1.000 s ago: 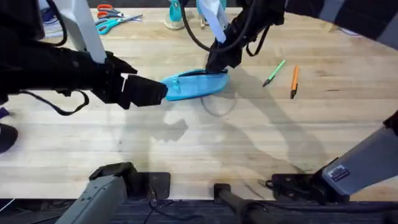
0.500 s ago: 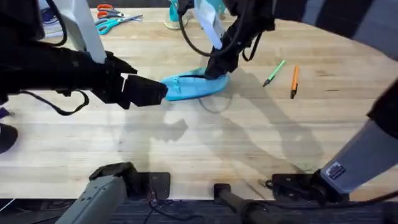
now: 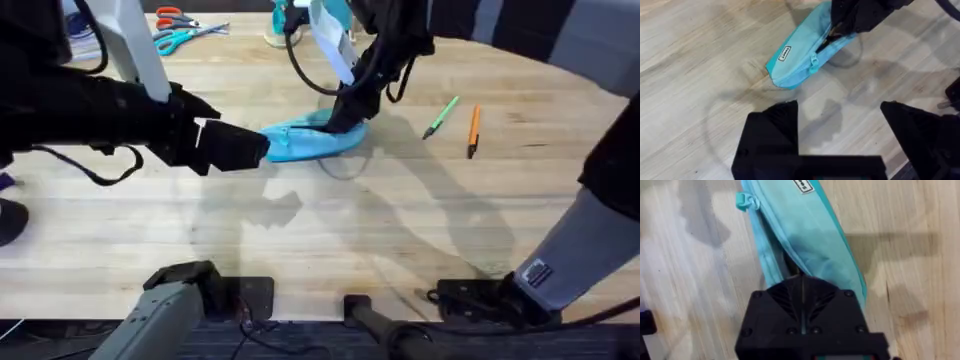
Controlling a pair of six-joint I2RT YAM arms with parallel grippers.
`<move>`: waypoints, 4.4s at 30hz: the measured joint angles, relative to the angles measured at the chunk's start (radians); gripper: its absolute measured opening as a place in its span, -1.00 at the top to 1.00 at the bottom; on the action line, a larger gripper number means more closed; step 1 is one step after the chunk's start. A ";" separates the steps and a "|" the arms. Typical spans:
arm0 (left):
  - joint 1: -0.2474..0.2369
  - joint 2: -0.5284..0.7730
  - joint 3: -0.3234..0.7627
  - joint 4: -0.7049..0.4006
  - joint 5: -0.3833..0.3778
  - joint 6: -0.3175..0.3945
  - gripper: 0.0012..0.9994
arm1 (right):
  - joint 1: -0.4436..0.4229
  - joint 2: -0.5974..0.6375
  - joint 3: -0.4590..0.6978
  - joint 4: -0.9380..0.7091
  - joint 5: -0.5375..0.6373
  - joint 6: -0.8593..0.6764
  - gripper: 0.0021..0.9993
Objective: Unzip the bag, pick up the pens from the table one at a time and place them inside, then zip the bag closed.
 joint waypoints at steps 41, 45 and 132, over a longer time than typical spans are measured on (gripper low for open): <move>0.000 0.000 0.000 0.000 0.000 0.000 -0.99 | -0.105 -0.180 0.000 -0.005 -0.042 0.043 -0.99; 0.000 0.000 0.000 0.000 0.000 0.000 -0.99 | -0.158 -0.210 0.000 -0.003 -0.042 0.099 -0.99; 0.000 0.000 0.000 0.000 0.000 0.000 -0.99 | -0.388 -0.134 -0.105 -0.014 0.655 1.524 -0.99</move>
